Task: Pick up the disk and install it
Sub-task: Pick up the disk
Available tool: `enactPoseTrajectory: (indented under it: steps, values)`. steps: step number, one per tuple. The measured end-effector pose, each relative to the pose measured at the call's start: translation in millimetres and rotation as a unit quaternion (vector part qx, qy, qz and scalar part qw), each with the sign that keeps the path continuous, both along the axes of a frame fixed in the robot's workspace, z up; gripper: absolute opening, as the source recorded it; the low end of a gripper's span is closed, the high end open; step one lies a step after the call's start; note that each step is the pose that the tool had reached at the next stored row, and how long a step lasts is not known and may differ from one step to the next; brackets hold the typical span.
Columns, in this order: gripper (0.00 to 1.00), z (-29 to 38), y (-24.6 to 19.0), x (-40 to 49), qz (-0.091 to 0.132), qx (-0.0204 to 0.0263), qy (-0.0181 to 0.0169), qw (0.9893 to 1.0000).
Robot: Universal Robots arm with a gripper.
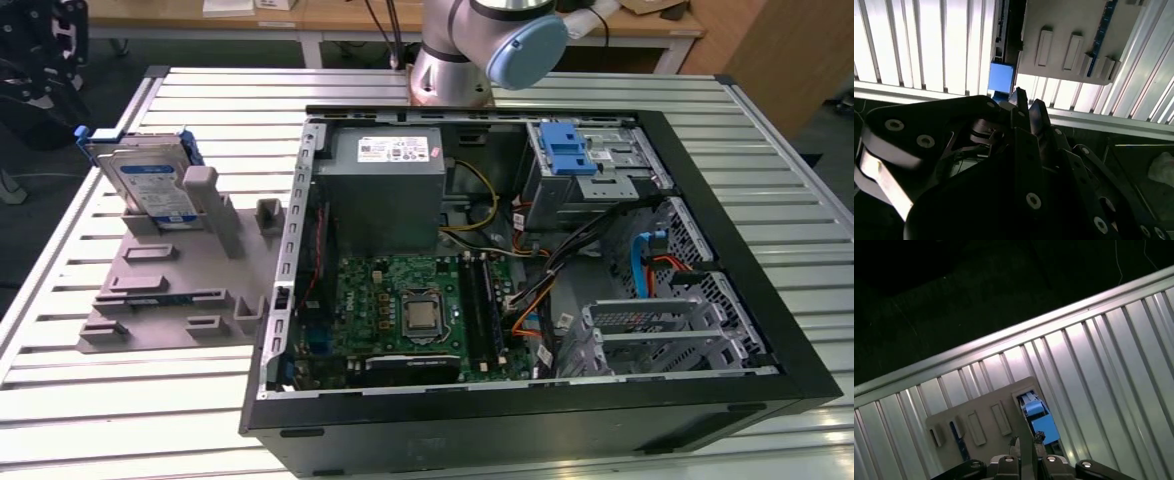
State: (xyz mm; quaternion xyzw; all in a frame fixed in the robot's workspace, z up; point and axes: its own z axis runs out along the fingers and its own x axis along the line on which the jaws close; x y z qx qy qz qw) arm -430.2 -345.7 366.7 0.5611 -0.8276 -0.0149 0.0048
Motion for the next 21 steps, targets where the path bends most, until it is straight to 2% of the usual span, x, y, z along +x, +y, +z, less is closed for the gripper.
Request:
enactPoseTrajectory:
  steps: [4, 11, 13, 17, 21]
  values:
    - [0.24, 0.0, 0.0, 0.0, 0.015, 0.0000, 0.0000, 0.9999]
    - [0.24, 0.0, 0.0, 0.0, 0.017, 0.0000, 0.0000, 0.9999]
    - [0.24, 0.0, 0.1, 0.0, 0.024, 0.0000, 0.0000, 0.9997]
    - [0.24, -0.2, 0.1, 0.0, 0.055, 0.0000, 0.0000, 0.9985]
    - [0.24, -0.4, 0.2, 0.0, 0.087, 0.0000, 0.0000, 0.9962]
